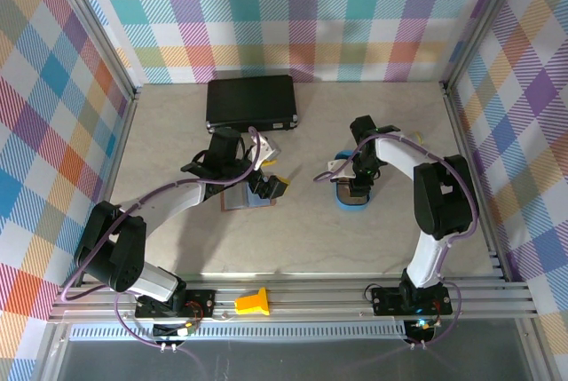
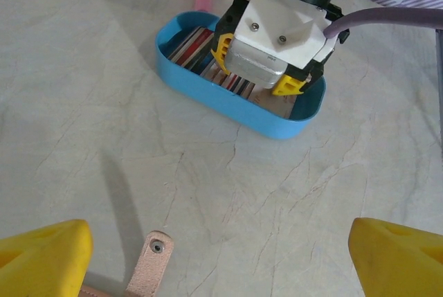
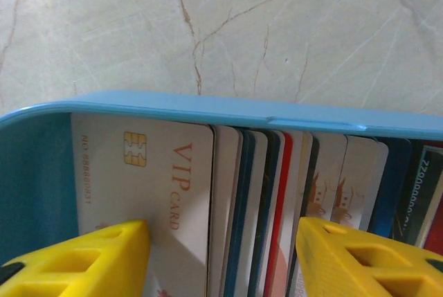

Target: Put the credit cards into the card holder

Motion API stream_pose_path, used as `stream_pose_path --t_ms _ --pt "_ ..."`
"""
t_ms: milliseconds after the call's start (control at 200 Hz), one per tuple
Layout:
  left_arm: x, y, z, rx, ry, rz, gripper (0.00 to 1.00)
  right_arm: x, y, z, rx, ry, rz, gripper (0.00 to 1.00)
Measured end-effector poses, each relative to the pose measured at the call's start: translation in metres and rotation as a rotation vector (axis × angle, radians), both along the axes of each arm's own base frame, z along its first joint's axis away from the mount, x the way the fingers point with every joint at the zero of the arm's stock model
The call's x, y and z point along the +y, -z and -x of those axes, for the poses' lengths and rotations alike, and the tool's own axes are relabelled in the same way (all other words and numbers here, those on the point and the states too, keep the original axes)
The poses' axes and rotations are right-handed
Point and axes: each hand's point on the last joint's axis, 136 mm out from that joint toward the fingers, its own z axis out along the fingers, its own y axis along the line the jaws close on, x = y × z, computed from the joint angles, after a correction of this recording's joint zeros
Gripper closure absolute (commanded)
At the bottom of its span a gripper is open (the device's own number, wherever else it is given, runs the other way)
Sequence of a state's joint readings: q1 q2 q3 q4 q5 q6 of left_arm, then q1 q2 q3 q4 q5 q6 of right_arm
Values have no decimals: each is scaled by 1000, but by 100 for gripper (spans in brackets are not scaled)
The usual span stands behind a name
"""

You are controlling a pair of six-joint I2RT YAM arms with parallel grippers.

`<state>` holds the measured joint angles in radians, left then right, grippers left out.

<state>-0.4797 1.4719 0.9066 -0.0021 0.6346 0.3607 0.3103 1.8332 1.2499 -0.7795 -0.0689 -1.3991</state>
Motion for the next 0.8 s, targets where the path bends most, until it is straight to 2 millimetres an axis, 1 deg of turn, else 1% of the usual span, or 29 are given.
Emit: stream_pose_path --t_ms 135,200,305,520,615,705,800 --pt "-1 1 1 -6 5 -4 5 0 0 0 1 8 -3 54" --pt "0 2 0 -8 3 -11 5 1 0 -1 1 14 -6 60" --pt "0 2 1 -13 6 -17 5 1 0 0 3 26 -9 74" --pt "0 5 3 -5 10 -28 5 2 -3 -2 -14 46 -17 87" --pt "0 5 3 -5 10 -28 5 2 -4 -4 -28 52 -19 95" --pt "0 5 3 -5 9 -29 5 2 -5 -4 -35 52 -21 100" --pt "0 5 3 -5 9 -29 5 2 -7 -4 -39 52 -22 100"
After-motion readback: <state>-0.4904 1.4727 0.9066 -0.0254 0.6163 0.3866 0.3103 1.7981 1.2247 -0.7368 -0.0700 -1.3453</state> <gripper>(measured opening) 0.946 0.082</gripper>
